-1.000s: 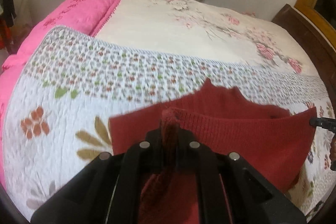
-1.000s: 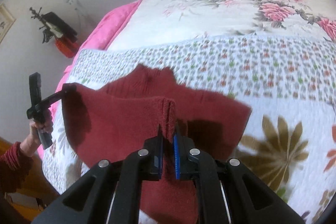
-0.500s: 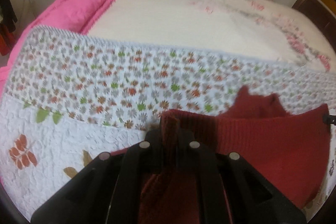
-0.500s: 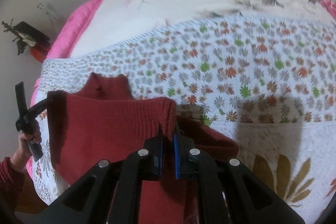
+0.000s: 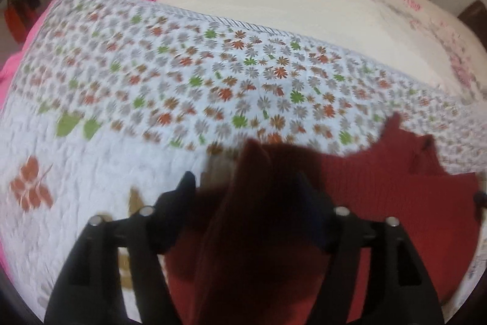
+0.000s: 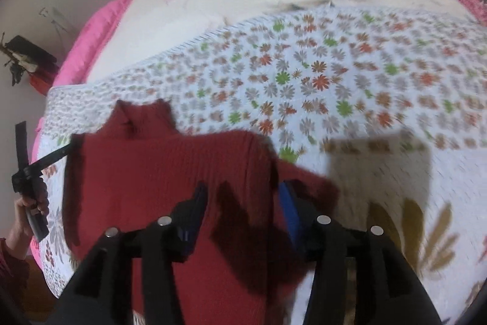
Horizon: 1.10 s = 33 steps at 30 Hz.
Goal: Fold small clothes
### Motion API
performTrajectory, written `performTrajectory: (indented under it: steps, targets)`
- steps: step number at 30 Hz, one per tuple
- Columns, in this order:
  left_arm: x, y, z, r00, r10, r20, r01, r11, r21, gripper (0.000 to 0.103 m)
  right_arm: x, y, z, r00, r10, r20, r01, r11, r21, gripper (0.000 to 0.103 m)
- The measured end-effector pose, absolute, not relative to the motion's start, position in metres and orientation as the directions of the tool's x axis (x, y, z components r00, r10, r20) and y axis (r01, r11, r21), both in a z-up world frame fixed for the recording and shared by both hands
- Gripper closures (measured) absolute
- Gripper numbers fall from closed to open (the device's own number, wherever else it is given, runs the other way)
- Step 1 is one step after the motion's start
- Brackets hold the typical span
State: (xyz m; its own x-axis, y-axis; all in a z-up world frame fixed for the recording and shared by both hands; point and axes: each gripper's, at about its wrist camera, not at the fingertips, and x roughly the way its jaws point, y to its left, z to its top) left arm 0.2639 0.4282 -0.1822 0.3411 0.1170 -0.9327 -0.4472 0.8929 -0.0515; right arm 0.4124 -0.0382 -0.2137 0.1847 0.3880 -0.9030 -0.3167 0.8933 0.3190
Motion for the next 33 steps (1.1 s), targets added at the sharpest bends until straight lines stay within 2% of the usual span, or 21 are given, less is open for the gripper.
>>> performTrajectory:
  steps: [3, 5, 12, 14, 17, 21, 30, 33]
  targets:
    - [0.234, 0.408, -0.164, 0.334, 0.147, -0.931, -0.404, 0.915, 0.0, 0.035, 0.379, -0.046, -0.199, 0.191, 0.373, -0.908, -0.335, 0.894, 0.297, 0.052]
    - [0.211, 0.389, -0.153, 0.353, 0.144, -0.924, -0.369, 0.93, 0.004, 0.032, 0.356, -0.051, -0.197, 0.174, 0.367, -0.914, -0.343, 0.892, 0.293, 0.045]
    - [0.166, 0.328, -0.16, 0.344, 0.072, -0.936, -0.275, 0.961, -0.027, 0.031, 0.282, -0.073, -0.229, 0.063, 0.316, -0.946, -0.323, 0.904, 0.281, 0.047]
    - [0.159, 0.317, -0.171, 0.315, 0.045, -0.948, -0.278, 0.96, -0.047, 0.031, 0.273, -0.075, -0.239, 0.029, 0.323, -0.946, -0.321, 0.899, 0.297, 0.073]
    - [0.154, 0.31, -0.187, 0.283, 0.029, -0.959, -0.298, 0.953, -0.059, 0.031, 0.266, -0.077, -0.243, 0.019, 0.322, -0.946, -0.33, 0.896, 0.298, 0.096]
    - [0.146, 0.311, -0.205, 0.249, 0.017, -0.968, -0.335, 0.94, -0.07, 0.031, 0.263, -0.087, -0.232, 0.041, 0.348, -0.937, -0.324, 0.891, 0.317, 0.096]
    - [0.141, 0.313, -0.223, 0.214, 0.042, -0.976, -0.334, 0.942, -0.033, 0.032, 0.263, -0.106, -0.268, -0.034, 0.333, -0.942, -0.253, 0.909, 0.33, 0.095]
    - [0.14, 0.309, -0.204, 0.249, 0.031, -0.968, -0.336, 0.94, -0.056, 0.033, 0.266, -0.103, -0.248, 0.004, 0.345, -0.939, -0.27, 0.904, 0.331, 0.077]
